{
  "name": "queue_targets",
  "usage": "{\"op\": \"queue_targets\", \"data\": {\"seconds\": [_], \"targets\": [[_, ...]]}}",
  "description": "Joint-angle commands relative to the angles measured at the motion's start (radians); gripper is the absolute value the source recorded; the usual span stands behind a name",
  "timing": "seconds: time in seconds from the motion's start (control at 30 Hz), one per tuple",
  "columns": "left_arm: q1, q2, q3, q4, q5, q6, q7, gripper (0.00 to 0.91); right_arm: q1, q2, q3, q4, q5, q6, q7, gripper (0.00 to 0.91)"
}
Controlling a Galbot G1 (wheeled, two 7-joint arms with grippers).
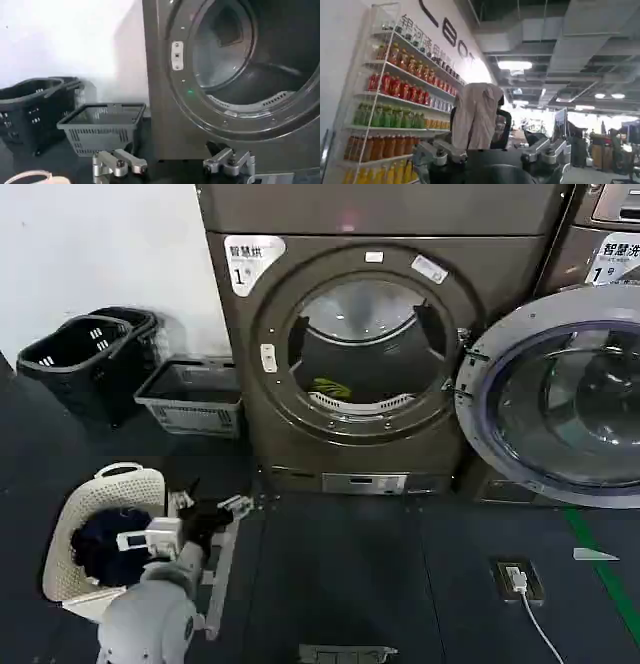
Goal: Grasp the clothes from the dryer.
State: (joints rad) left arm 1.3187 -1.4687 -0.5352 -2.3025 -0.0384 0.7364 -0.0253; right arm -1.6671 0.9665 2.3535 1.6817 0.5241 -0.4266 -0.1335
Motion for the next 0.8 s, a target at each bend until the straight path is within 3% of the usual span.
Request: {"op": "queue_targets", "data": {"seconds": [0.03,0.1,0.27,0.8], "targets": [[-0.002,0.002,0.001,0.004,0.001,0.049,0.004,0.907,0.000,0.001,-0.008,-0.002,-0.001,0.020,0.017,0.907],[-0.002,0.001,0.003,0.006,0.003,0.049,0.003,0.907,-0.002,0.006,-0.018,-0.012,0.014,0.085,0.021,0.907],[0.004,-0.006,0.022,0.005,0.014,0.049,0.002,0.907,-0.001,0.001,-0.019,-0.026,0.015,0.112,0.020,0.907],[0.021,-0.008,0.027,-0.016,0.006,0.049,0.002,0.907,-0.005,0.009,-0.011,-0.025,0.032,0.101,0.030,0.907]]}}
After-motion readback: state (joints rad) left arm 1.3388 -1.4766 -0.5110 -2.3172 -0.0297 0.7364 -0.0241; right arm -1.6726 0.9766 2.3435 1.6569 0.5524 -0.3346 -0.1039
